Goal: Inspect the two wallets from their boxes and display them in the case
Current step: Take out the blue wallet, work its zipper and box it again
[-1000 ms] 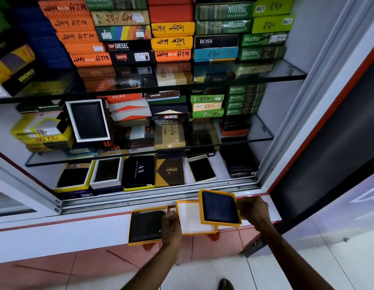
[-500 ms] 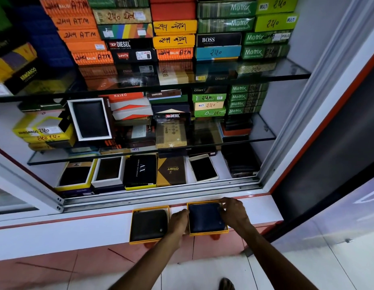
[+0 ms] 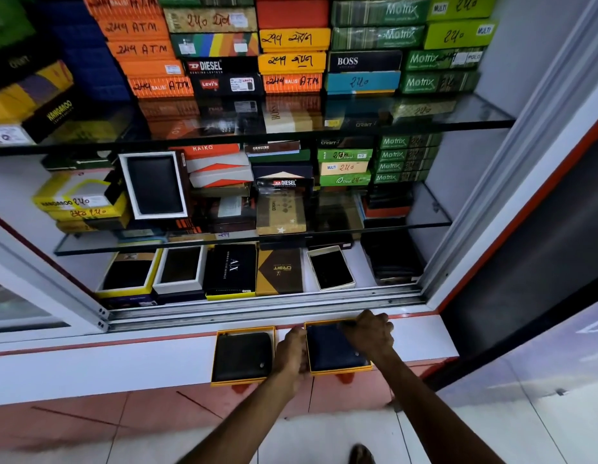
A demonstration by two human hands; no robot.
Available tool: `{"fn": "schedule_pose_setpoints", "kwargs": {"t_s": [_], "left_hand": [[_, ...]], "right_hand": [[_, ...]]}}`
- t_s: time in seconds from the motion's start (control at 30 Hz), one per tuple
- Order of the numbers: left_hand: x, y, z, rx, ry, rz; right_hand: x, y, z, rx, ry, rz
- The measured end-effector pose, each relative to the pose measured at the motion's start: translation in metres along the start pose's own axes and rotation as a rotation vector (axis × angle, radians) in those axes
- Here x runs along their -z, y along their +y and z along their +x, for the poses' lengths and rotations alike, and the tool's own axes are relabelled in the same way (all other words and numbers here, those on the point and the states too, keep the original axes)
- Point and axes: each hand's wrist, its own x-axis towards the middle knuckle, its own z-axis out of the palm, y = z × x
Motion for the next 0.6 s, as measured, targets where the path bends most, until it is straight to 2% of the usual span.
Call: {"fn": "schedule_pose_setpoints", "kwargs": {"t_s": [0.1,0.27,0.37,0.47,0.53,0.6], "left_hand": [[0.000,0.002,-0.003,-0.010,-0.005,-0.018],[0.003,0.006,-0.010,-0.007,-0.016,0.050],[0.009,0.015,-0.006,-0.160,0.041,0.293],[0.011,0.037,-0.006,-0.296,-0.060,0.360],[0.013,0.056,-0.011,-0.373,-0.109,0.380],[0.017,0.075,-0.017,-0.442,-0.136,0.434]], "right_hand": [[0.010,-0.001,0.002,0.073,-0.033,0.069],[0.019,0.010,0.002,0.155,-0.147,0.479],[0.029,0.016,0.001,0.171,-0.190,0.677],[0.046,0.016,-0.006,0.203,-0.299,0.823],[0.059,0.011,-0.014,0.269,-0.353,0.848],[0.073,0.002,-0.024,0.410,-0.293,0.751]]}}
